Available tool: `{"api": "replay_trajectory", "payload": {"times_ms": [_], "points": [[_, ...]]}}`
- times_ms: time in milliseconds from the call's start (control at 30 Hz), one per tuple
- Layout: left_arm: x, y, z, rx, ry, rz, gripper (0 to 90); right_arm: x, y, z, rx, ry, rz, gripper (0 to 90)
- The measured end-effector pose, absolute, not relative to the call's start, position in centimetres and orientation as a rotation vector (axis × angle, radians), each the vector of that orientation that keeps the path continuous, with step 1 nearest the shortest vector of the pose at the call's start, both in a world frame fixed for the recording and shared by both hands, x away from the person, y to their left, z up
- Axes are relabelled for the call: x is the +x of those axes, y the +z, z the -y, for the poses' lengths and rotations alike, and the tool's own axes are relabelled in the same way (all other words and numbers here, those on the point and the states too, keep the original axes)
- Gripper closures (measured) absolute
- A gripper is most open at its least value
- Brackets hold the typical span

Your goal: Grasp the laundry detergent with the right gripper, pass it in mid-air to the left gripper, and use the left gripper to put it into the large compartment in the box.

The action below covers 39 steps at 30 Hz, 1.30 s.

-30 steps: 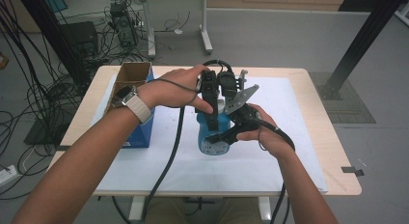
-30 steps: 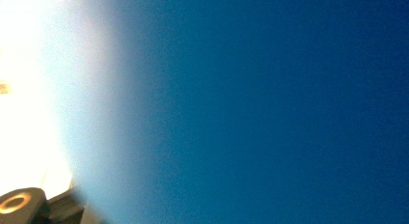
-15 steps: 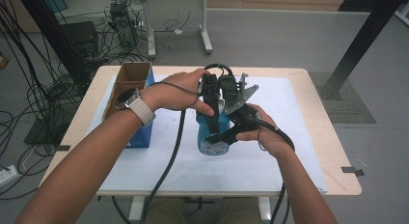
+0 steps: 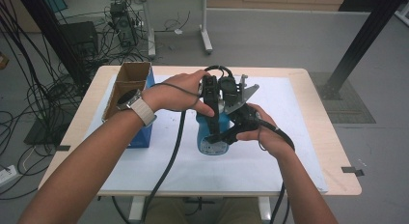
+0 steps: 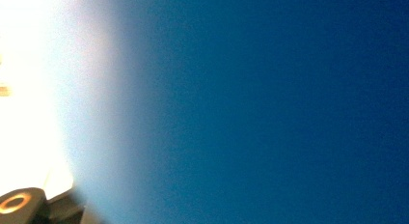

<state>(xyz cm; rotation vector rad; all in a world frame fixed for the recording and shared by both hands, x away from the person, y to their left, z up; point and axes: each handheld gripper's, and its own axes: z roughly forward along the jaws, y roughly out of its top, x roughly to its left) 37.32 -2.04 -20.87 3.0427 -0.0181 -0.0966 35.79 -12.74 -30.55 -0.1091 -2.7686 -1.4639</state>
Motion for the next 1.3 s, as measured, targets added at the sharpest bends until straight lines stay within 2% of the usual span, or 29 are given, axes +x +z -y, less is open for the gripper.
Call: {"api": "replay_trajectory", "payload": {"times_ms": [867, 1300], "points": [[37.44, -21.17, 1.72, 3.02, -0.175, 0.026, 37.5, 35.77, -30.79, 12.53, -0.106, -1.454, 2.758, 44.1], [37.25, -21.05, 1.67, 3.021, -0.148, 0.033, 38.4, 35.69, -30.65, 12.56, -0.12, -1.45, 2.777, 44.1]]}}
